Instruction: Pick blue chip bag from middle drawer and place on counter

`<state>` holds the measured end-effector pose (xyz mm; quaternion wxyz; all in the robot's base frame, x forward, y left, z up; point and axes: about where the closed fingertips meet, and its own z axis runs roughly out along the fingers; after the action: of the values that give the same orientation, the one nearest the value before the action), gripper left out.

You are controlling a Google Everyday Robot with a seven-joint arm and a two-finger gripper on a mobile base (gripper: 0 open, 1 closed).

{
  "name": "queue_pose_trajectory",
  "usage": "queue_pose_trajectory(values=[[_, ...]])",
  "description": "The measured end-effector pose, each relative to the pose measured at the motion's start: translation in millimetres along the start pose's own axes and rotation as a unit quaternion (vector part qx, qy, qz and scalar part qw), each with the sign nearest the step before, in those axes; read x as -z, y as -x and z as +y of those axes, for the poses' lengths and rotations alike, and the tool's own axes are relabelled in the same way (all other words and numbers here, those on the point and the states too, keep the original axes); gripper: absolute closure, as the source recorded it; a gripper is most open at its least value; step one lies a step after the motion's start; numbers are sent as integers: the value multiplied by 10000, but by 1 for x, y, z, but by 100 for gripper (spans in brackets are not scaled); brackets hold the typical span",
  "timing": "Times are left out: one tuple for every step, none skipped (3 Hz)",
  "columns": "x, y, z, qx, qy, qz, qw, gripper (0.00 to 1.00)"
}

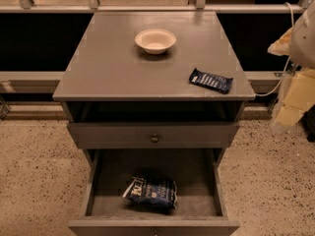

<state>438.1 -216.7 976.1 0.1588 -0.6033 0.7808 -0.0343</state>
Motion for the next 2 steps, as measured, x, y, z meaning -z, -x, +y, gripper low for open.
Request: queue_pose_trajectory(values=[[0, 0, 0, 0, 0, 0, 10000, 0], [-18, 7, 1, 91, -26, -186, 9998, 0]])
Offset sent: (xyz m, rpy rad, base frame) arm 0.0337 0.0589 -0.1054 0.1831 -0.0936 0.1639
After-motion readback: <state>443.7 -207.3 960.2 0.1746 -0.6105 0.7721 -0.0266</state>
